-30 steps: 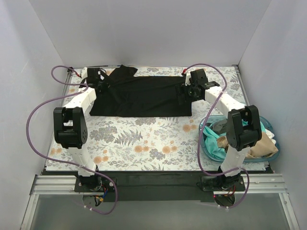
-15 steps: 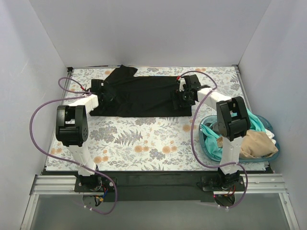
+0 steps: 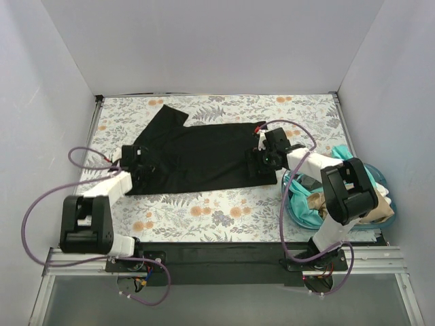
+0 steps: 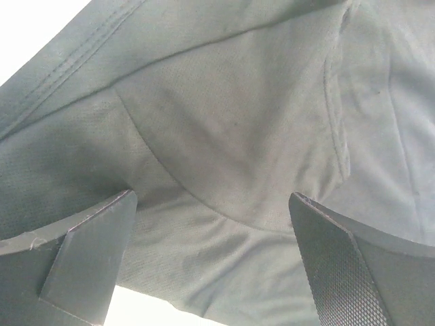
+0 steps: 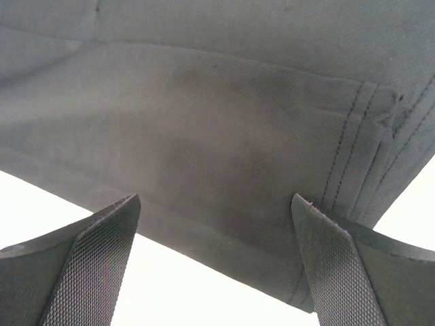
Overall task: Fold and stack the t-shirts
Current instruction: Fold the tshirt
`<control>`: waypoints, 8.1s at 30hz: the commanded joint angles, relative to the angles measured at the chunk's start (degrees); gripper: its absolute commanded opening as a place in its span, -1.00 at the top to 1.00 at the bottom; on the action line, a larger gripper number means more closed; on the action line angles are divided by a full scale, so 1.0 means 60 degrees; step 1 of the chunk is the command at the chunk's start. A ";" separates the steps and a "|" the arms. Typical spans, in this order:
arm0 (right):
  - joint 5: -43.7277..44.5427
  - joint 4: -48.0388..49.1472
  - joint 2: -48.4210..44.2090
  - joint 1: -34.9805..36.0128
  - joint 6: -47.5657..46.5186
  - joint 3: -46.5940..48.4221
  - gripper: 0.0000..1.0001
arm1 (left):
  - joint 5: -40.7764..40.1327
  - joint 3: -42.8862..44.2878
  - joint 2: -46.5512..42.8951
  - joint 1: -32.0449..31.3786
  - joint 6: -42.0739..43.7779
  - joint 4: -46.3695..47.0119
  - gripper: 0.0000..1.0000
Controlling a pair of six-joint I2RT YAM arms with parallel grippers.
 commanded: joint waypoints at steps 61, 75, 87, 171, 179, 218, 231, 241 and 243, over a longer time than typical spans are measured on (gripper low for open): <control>0.2176 -0.1298 -0.0772 0.0133 -0.0317 0.1818 -0.97 | -0.2116 1.4151 1.0031 -0.0875 0.7141 -0.3266 0.20; 0.2293 -0.1356 -0.0963 0.0133 -0.0288 0.1642 -0.97 | -0.2673 1.4473 1.0295 -0.0875 0.6981 -0.3808 0.40; 0.2337 -0.1473 -0.0611 0.0133 -0.0288 0.1847 -0.97 | -0.2483 1.4649 1.0750 -0.0860 0.6849 -0.4012 0.44; 0.2629 -0.0507 0.1602 -0.0453 -0.0302 0.4176 0.97 | -0.2908 0.3591 0.0529 -0.1680 0.3305 -0.0908 1.00; 0.2717 -0.0360 0.1104 -0.0468 -0.0215 0.3693 0.97 | -0.2601 0.1994 -0.1100 -0.1885 0.2469 -0.0776 1.00; 0.2994 -0.0170 0.0151 -0.0468 -0.0142 0.2097 0.94 | -0.0961 -0.1229 -0.5670 -0.2105 -0.1515 -0.5170 0.95; 0.3540 -0.0492 -0.1196 -0.0468 0.0415 0.1158 -0.97 | -0.0271 -0.0630 -0.6522 -0.2120 -0.1385 -0.5392 -0.59; -0.0942 0.0020 -0.0365 -0.0380 -0.0112 0.1977 -0.97 | 0.0124 -0.0527 -0.3375 -0.2091 -0.0754 -0.2447 -0.86; -0.1295 -0.0009 -0.0012 -0.0307 -0.0127 0.2314 -0.97 | 0.0051 -0.0381 -0.2644 -0.2062 -0.0740 -0.2184 -0.86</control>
